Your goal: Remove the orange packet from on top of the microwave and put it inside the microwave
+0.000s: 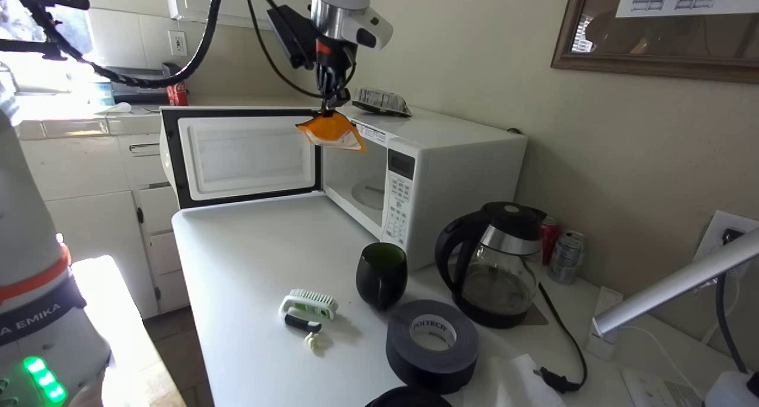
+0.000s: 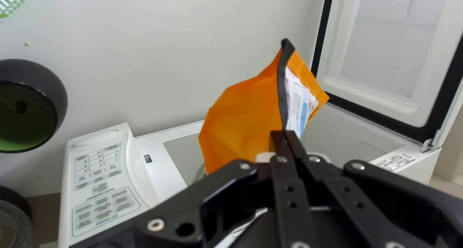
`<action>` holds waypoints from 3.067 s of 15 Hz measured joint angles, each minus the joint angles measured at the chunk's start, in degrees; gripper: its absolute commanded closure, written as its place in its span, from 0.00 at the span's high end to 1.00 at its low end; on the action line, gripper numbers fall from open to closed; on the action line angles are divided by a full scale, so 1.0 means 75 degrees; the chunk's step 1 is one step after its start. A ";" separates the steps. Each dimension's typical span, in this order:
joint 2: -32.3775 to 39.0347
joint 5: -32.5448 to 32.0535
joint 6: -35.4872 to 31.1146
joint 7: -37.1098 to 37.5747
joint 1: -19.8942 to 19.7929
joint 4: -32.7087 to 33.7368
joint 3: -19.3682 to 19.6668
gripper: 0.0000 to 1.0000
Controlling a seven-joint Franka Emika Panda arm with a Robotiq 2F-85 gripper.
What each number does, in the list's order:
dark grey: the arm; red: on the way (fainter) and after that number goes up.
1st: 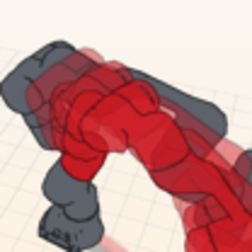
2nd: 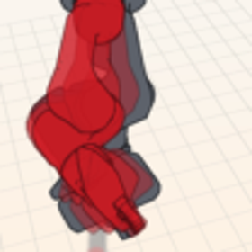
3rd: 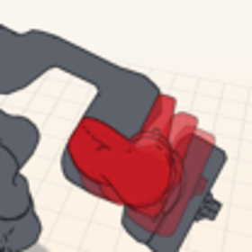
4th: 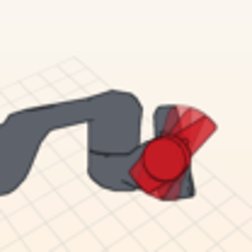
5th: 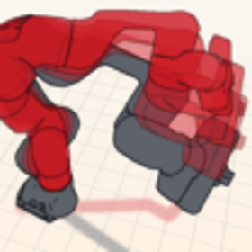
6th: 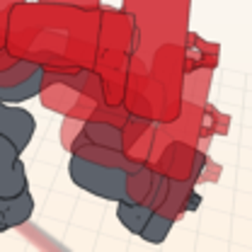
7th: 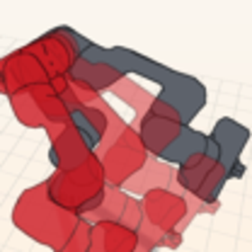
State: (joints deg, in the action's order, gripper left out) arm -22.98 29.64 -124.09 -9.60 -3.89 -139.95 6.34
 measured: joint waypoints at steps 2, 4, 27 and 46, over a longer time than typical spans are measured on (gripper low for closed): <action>-0.0243 0.0766 -0.0244 -0.0082 0.0130 -0.0611 0.0135 0.02; -0.0406 0.1141 -0.0244 -0.0197 0.0242 -0.0933 0.0292 0.02; 0.1798 0.4767 -0.2963 -0.2617 0.0936 -0.1630 0.0035 0.01; 0.3057 1.0984 -0.3445 -0.8965 0.1716 -0.0561 -0.0391 0.01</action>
State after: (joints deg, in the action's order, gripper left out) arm -0.05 112.02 -149.93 -76.83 8.98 -144.15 3.40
